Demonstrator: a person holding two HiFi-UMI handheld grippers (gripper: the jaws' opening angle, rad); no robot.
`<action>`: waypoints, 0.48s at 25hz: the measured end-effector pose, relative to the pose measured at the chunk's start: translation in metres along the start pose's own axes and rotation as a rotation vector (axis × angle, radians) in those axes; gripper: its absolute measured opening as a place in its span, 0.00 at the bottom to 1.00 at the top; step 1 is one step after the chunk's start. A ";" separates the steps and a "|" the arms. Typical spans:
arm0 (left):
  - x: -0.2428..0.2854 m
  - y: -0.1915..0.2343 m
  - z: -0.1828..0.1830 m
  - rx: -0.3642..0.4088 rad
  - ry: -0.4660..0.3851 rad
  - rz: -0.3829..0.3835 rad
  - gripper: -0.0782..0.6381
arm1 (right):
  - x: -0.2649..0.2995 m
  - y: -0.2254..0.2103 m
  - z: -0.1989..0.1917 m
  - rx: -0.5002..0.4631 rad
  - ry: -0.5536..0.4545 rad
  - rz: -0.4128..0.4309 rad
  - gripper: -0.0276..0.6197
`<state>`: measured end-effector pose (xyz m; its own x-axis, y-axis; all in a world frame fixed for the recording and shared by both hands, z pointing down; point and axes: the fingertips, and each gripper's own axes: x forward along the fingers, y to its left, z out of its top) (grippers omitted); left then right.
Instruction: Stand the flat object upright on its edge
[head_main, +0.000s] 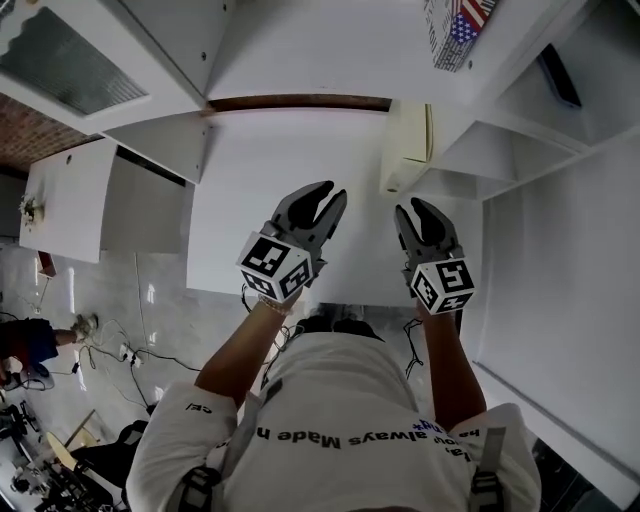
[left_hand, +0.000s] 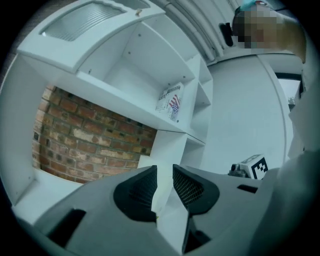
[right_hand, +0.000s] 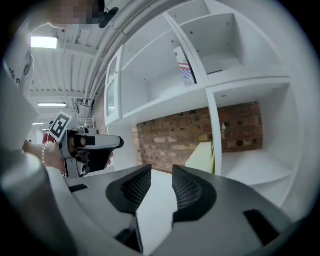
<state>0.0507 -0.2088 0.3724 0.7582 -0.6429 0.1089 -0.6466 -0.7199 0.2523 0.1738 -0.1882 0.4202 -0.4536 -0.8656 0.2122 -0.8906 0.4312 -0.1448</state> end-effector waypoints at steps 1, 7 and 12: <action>-0.008 -0.003 0.003 0.010 -0.005 0.003 0.25 | -0.004 0.008 0.010 -0.013 -0.009 0.011 0.24; -0.055 -0.017 0.026 0.043 -0.043 0.029 0.19 | -0.030 0.050 0.061 -0.063 -0.044 0.066 0.19; -0.086 -0.029 0.057 0.087 -0.110 0.048 0.17 | -0.050 0.078 0.095 -0.100 -0.060 0.118 0.16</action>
<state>-0.0003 -0.1478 0.3012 0.7159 -0.6981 0.0117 -0.6900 -0.7048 0.1648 0.1303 -0.1352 0.3060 -0.5550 -0.8198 0.1407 -0.8315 0.5513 -0.0679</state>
